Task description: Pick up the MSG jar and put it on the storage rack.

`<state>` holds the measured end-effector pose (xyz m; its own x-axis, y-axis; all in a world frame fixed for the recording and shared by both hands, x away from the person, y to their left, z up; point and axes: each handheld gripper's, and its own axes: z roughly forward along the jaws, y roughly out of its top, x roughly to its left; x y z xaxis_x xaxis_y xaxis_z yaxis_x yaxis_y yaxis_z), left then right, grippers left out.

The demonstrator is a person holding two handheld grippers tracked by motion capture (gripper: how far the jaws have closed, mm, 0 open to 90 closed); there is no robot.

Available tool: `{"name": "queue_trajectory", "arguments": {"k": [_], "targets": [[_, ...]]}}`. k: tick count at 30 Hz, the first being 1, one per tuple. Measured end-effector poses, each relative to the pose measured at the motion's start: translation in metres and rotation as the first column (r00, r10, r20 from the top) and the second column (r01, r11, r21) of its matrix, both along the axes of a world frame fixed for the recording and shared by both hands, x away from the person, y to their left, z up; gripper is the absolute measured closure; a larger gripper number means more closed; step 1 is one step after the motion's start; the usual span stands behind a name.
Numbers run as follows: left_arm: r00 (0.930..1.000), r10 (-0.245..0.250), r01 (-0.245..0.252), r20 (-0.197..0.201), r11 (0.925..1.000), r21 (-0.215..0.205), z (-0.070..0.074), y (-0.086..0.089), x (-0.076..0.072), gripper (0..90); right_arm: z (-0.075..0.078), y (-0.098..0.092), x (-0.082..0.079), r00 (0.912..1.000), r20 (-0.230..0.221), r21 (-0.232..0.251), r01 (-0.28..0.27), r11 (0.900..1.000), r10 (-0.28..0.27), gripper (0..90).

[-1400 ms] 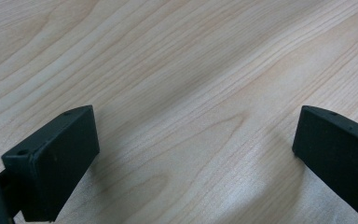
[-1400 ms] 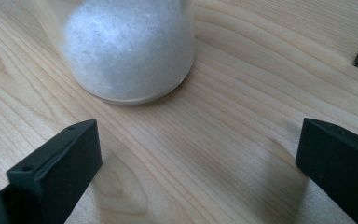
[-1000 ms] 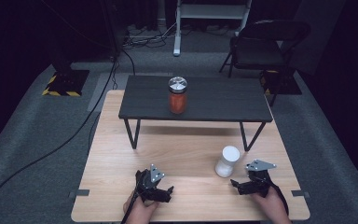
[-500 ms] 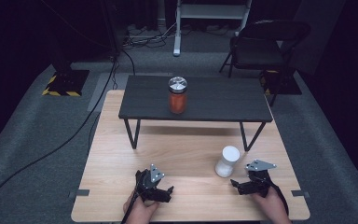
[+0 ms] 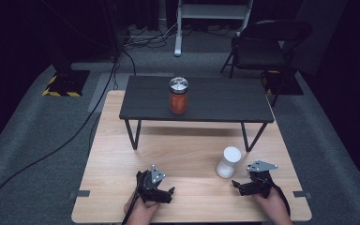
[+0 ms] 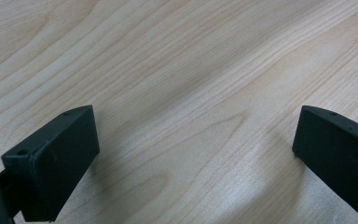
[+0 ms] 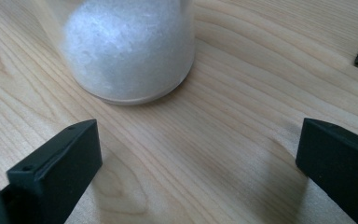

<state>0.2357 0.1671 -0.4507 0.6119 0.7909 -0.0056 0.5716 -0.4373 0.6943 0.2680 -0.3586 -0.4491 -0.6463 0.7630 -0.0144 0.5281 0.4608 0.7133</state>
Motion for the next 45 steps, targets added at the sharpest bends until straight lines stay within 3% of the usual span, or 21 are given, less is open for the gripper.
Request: {"name": "queue_trajectory", "arguments": {"k": [12, 18, 20, 23, 30, 34, 45], "targets": [[1.0, 0.0, 0.0, 0.0, 1.0, 0.0, 0.0, 0.0, 0.0, 0.1, 0.002, -0.001, 0.0, 0.9999, -0.006, -0.003, -0.008, 1.0, 0.008, 1.4], [1.0, 0.0, 0.0, 0.0, 1.0, 0.0, 0.0, 0.0, 0.0, 0.1, 0.003, -0.015, -0.009, 0.9972, 0.066, 0.089, -0.041, 0.995, 0.035, 1.4], [1.0, 0.0, 0.0, 0.0, 1.0, 0.0, 0.0, 0.0, 0.0, 0.1, 0.003, -0.018, -0.015, 0.9931, 0.111, 0.122, -0.051, 0.991, 0.038, 1.4], [1.0, 0.0, 0.0, 0.0, 1.0, 0.0, 0.0, 0.0, 0.0, 0.1, 0.002, -0.022, -0.025, 0.9802, 0.193, 0.161, -0.074, 0.984, 0.042, 1.4], [1.0, 0.0, 0.0, 0.0, 1.0, 0.0, 0.0, 0.0, 0.0, 0.0, 0.001, -0.026, -0.04, 0.9501, 0.311, 0.237, -0.106, 0.966, 0.028, 1.9], [1.0, -0.001, 0.001, 0.0, 1.0, 0.001, 0.0, 0.0, 0.0, 0.1, 0.002, -0.026, -0.042, 0.9427, 0.333, 0.26, -0.115, 0.959, 0.023, 2.9], [1.0, -0.005, 0.005, 0.001, 1.0, 0.002, 0.0, 0.0, 0.001, 0.1, 0.005, -0.012, -0.033, 0.9395, 0.341, 0.234, -0.119, 0.965, 0.033, 10.0]]}}
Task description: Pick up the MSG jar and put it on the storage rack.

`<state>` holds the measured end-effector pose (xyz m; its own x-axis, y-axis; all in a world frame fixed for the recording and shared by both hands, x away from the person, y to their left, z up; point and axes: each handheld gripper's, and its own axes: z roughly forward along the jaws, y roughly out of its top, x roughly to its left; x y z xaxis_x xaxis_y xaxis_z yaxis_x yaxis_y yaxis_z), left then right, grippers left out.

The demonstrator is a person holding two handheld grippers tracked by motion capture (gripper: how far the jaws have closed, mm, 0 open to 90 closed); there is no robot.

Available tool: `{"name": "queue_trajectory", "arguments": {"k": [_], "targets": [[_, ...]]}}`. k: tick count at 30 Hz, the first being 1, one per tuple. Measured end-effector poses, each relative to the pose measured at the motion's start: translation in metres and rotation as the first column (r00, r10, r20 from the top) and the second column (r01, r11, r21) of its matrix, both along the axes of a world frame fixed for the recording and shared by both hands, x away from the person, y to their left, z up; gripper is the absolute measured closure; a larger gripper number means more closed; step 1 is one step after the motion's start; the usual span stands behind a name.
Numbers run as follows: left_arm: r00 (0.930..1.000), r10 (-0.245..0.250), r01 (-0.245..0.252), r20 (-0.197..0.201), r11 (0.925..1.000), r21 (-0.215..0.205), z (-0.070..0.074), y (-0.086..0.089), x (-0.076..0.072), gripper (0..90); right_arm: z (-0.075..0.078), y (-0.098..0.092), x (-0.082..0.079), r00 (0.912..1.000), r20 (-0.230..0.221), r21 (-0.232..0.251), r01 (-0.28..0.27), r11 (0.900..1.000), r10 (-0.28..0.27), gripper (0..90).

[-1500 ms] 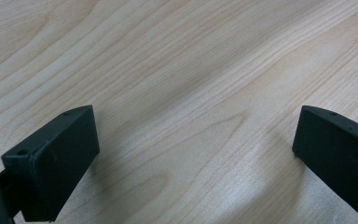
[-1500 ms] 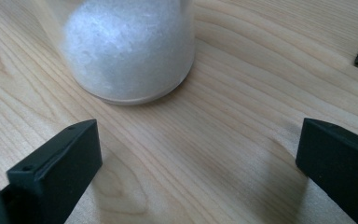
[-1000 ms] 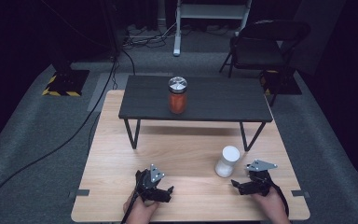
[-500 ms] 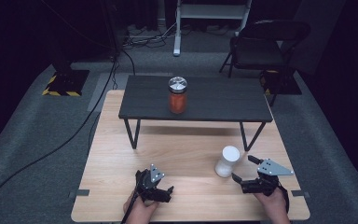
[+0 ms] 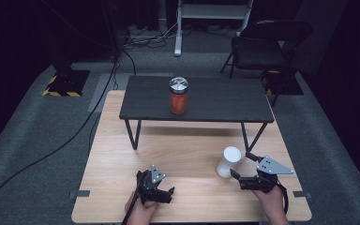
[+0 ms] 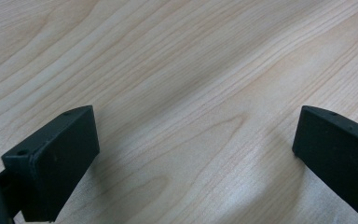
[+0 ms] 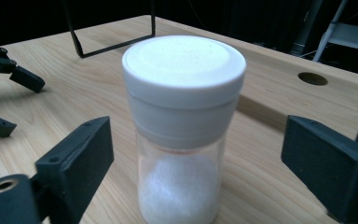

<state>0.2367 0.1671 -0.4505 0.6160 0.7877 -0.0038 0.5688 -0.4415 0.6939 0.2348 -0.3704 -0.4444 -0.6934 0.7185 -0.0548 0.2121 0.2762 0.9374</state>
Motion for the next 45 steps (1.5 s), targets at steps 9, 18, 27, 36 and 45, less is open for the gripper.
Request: {"name": "queue_trajectory", "arguments": {"k": [9, 18, 27, 36, 45], "targets": [[1.0, 0.0, 0.0, 0.0, 1.0, -0.001, 0.0, 0.0, 0.0, 0.1, 0.001, 0.021, 0.013, 1.0, -0.002, -0.01, 0.002, 1.0, -0.002, 17.1], [1.0, 0.0, 0.0, 0.0, 1.0, -0.001, 0.0, 0.0, 0.0, 0.1, 0.004, 0.028, 0.018, 0.9997, -0.023, -0.028, 0.005, 1.0, -0.006, 33.1], [1.0, -0.001, 0.001, 0.0, 1.0, 0.002, 0.0, 0.0, 0.0, 0.1, 0.014, 0.032, 0.022, 0.9982, -0.059, -0.044, 0.011, 0.999, -0.014, 33.5], [1.0, -0.003, 0.003, -0.001, 1.0, 0.004, 0.0, 0.0, 0.001, 0.1, 0.04, 0.033, 0.022, 0.9981, -0.06, -0.011, 0.014, 1.0, -0.014, 33.4], [1.0, -0.003, 0.003, -0.002, 1.0, 0.004, 0.0, 0.0, 0.001, 0.1, 0.093, 0.033, 0.022, 0.9994, -0.036, -0.025, -0.002, 1.0, 0.001, 33.5]]}}
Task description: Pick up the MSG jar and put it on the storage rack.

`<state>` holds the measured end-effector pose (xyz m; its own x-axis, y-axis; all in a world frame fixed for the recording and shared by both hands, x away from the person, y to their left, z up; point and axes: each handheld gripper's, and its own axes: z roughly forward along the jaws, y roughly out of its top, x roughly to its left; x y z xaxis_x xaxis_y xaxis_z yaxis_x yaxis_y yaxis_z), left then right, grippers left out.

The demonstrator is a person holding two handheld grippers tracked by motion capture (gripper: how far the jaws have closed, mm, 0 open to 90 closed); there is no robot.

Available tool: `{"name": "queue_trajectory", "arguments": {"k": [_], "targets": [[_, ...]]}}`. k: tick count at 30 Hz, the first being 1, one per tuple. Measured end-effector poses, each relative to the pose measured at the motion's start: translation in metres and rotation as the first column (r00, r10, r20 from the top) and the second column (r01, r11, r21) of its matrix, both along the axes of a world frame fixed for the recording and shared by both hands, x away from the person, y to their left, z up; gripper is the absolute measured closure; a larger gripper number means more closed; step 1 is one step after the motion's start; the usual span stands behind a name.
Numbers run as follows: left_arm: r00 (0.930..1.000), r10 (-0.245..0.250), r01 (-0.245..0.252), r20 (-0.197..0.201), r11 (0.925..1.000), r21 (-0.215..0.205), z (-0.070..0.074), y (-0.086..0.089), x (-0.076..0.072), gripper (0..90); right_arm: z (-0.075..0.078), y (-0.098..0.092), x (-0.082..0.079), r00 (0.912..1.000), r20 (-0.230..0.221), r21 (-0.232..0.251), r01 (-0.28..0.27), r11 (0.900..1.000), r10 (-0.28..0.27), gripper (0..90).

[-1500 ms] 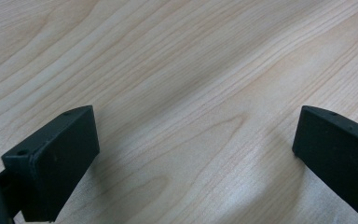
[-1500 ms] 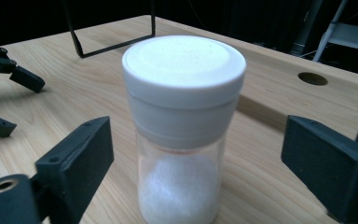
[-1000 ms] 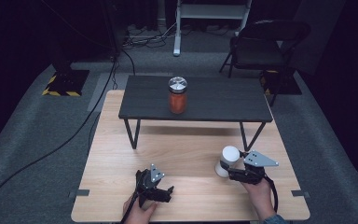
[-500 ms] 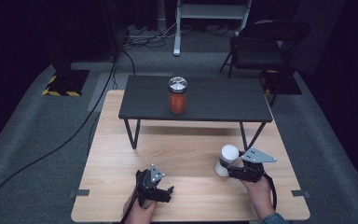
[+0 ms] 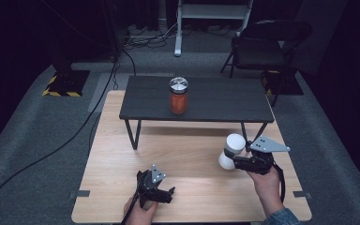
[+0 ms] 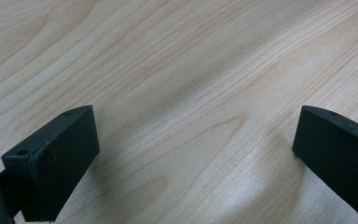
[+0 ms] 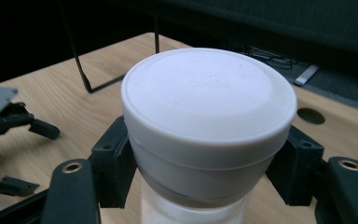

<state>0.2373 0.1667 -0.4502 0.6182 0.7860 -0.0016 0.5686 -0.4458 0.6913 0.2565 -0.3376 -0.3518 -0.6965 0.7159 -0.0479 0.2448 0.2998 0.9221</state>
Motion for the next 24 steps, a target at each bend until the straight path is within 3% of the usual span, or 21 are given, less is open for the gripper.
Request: {"name": "queue_trajectory", "arguments": {"k": [1, 3, 4, 7, 10, 11, 14, 18, 24], "targets": [[1.0, 0.0, 0.0, 0.0, 1.0, 0.0, 0.0, 0.0, 0.0, 0.1, 0.016, 0.0, 0.0, 1.0, 0.007, 0.002, -0.004, 1.0, 0.004, 33.4], [1.0, 0.0, 0.0, 0.0, 1.0, 0.0, 0.0, 0.0, 0.0, 0.1, 0.034, 0.0, 0.0, 0.9998, 0.019, 0.009, -0.008, 1.0, 0.007, 33.4], [1.0, 0.0, 0.0, 0.0, 1.0, 0.0, 0.0, 0.0, 0.0, 0.1, 0.034, 0.0, 0.0, 0.9998, 0.019, 0.009, -0.008, 1.0, 0.007, 33.4], [1.0, 0.0, 0.0, 0.0, 1.0, 0.0, 0.0, 0.0, 0.0, 0.1, 0.066, 0.0, 0.002, 0.9994, 0.032, 0.023, -0.017, 1.0, 0.016, 33.5], [1.0, 0.0, 0.0, 0.0, 1.0, 0.0, 0.0, 0.0, 0.0, 0.1, 0.079, 0.001, 0.003, 0.999, 0.042, 0.028, -0.019, 0.999, 0.018, 33.4], [1.0, 0.003, -0.003, 0.0, 1.0, -0.004, 0.0, 0.0, 0.0, 0.1, 0.095, 0.003, 0.006, 0.9984, 0.052, 0.035, -0.025, 0.999, 0.023, 33.4], [1.0, 0.001, -0.001, 0.001, 1.0, -0.003, 0.0, 0.0, 0.0, 0.1, 0.114, 0.008, 0.012, 0.9984, 0.049, 0.033, -0.031, 0.999, 0.029, 33.4], [1.0, 0.0, 0.0, 0.0, 1.0, -0.003, 0.0, 0.0, 0.0, 0.1, 0.131, 0.016, 0.023, 0.9986, 0.045, 0.042, -0.031, 0.999, 0.029, 33.4], [1.0, -0.001, 0.001, -0.001, 1.0, -0.002, 0.0, 0.0, 0.0, 0.1, 0.147, 0.036, 0.044, 0.9992, 0.04, 0.014, -0.005, 1.0, 0.004, 33.4]]}}
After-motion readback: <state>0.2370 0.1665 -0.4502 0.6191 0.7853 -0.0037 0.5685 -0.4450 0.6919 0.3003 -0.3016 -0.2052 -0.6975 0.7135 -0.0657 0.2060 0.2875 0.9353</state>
